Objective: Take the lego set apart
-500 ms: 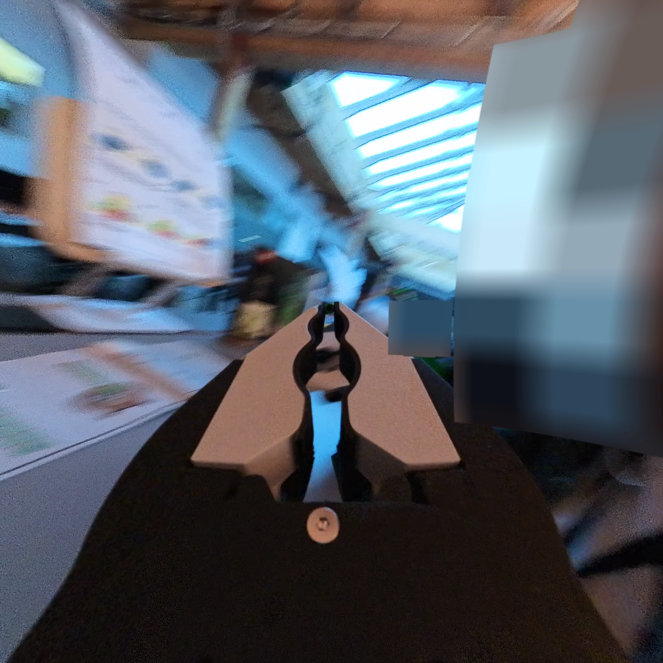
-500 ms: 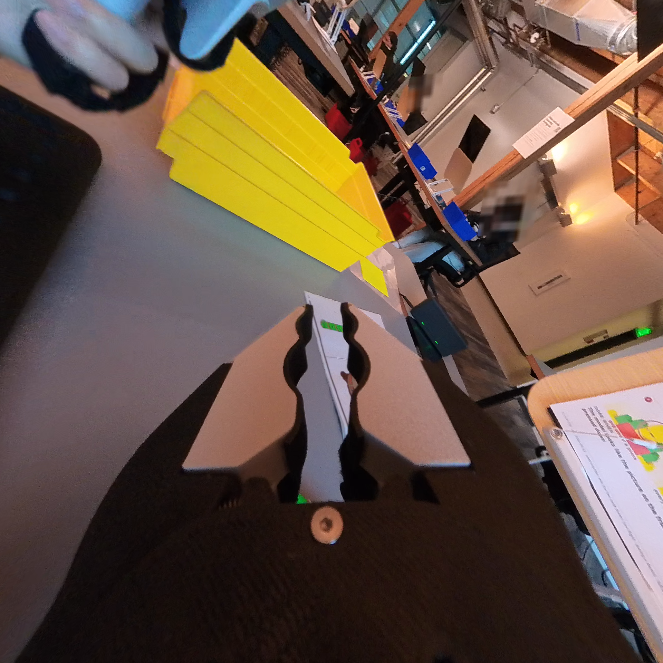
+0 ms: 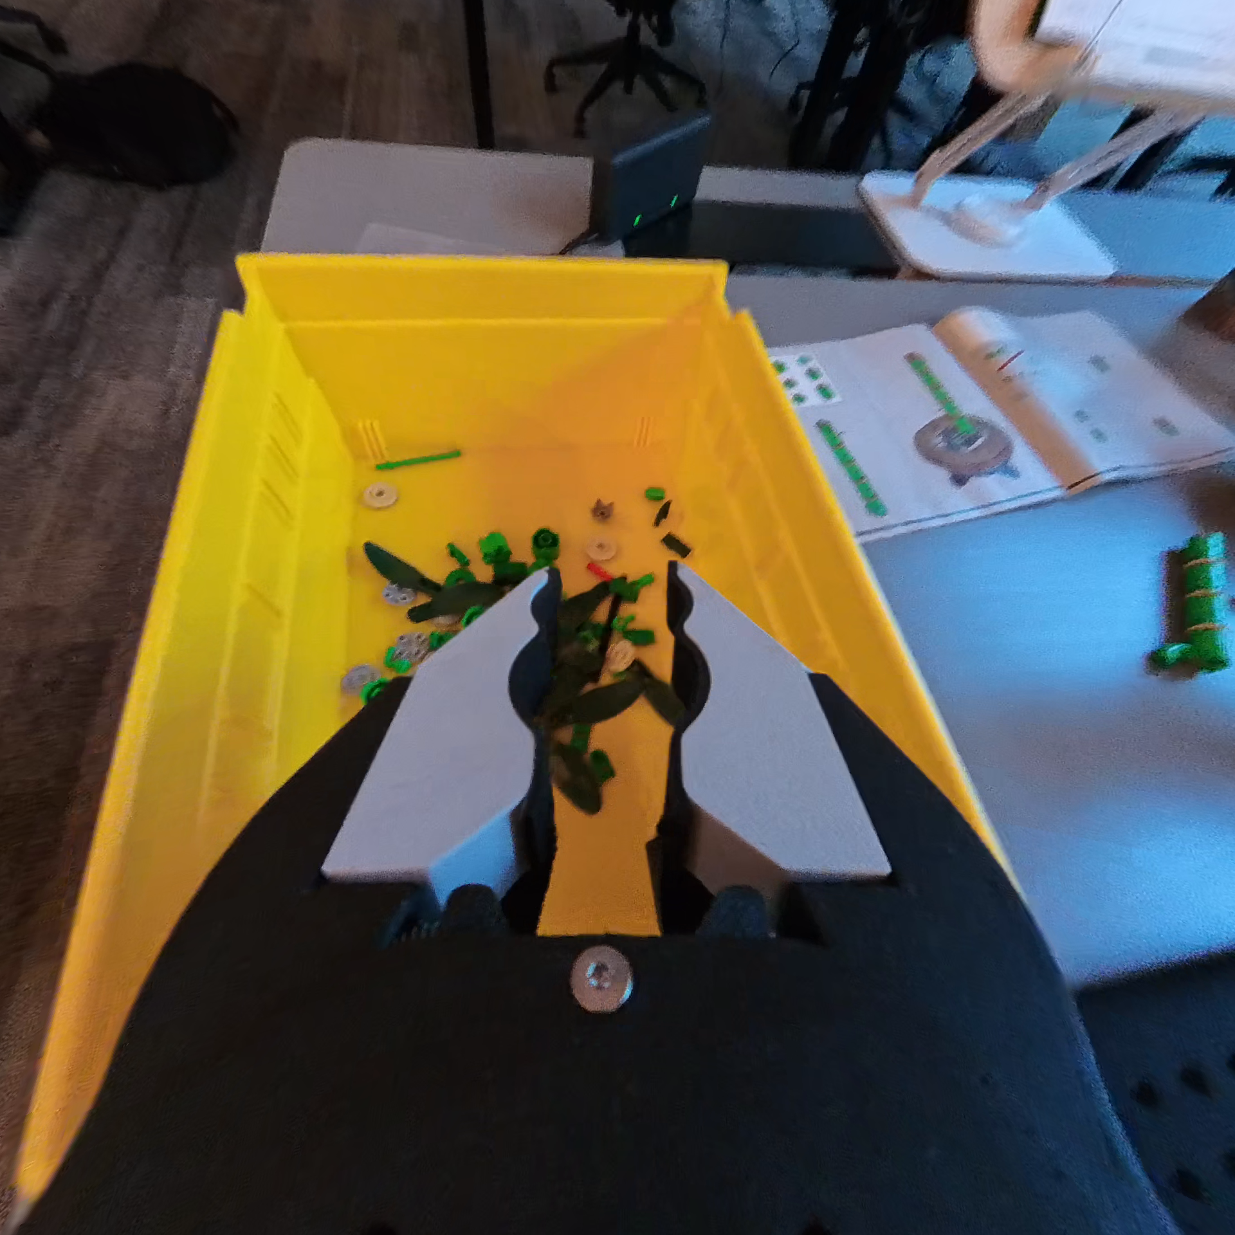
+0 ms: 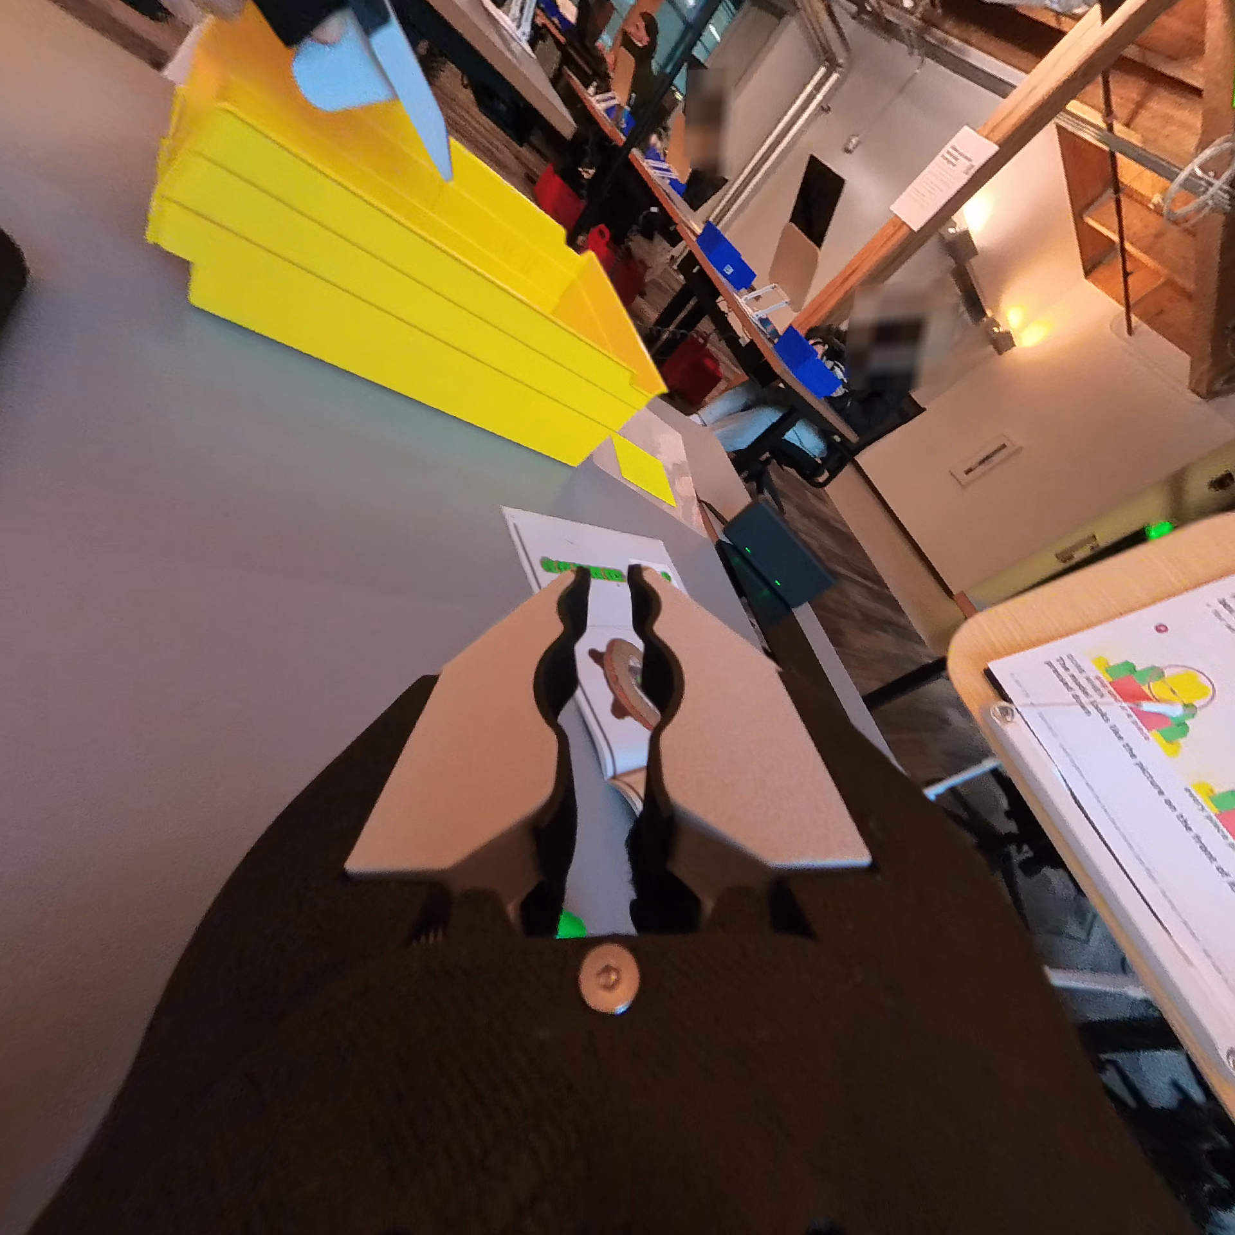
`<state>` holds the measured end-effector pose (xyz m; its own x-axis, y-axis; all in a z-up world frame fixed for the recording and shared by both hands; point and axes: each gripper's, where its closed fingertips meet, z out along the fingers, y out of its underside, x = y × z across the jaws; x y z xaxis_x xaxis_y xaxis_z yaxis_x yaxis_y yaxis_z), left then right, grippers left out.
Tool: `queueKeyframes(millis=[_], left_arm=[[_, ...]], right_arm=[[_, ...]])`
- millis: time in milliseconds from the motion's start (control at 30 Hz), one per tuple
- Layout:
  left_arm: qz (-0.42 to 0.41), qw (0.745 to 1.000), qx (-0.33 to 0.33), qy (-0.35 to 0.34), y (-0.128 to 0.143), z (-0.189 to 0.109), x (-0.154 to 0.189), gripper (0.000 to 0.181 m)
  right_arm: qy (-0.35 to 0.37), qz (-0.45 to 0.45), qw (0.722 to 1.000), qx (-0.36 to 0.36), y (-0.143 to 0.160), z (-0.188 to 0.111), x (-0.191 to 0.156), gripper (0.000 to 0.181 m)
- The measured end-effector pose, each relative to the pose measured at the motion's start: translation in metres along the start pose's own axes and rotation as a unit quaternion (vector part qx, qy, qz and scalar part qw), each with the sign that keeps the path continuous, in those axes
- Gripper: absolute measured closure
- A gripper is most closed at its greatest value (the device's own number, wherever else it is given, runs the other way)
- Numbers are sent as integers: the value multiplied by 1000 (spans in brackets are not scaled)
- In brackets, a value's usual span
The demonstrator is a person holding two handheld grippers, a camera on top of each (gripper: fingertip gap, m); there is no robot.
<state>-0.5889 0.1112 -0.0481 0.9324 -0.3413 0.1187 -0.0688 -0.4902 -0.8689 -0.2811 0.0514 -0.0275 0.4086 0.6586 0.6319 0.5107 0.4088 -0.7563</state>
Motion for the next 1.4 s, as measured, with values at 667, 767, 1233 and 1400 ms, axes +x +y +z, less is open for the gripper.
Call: queueKeyframes(millis=[667, 767, 1233, 1400], left_arm=[[121, 917, -40, 379, -30, 86, 366, 153], [129, 930, -17, 345, -29, 115, 368, 157], [128, 922, 33, 363, -5, 106, 370, 158], [133, 900, -30, 414, 15, 105, 376, 161]], right_arm=[[-82, 296, 920, -244, 115, -70, 30, 181], [-136, 324, 880, -319, 132, -76, -6, 180], [-182, 353, 822, -408, 146, -75, -54, 174], [-189, 307, 859, -363, 136, -69, -44, 175]])
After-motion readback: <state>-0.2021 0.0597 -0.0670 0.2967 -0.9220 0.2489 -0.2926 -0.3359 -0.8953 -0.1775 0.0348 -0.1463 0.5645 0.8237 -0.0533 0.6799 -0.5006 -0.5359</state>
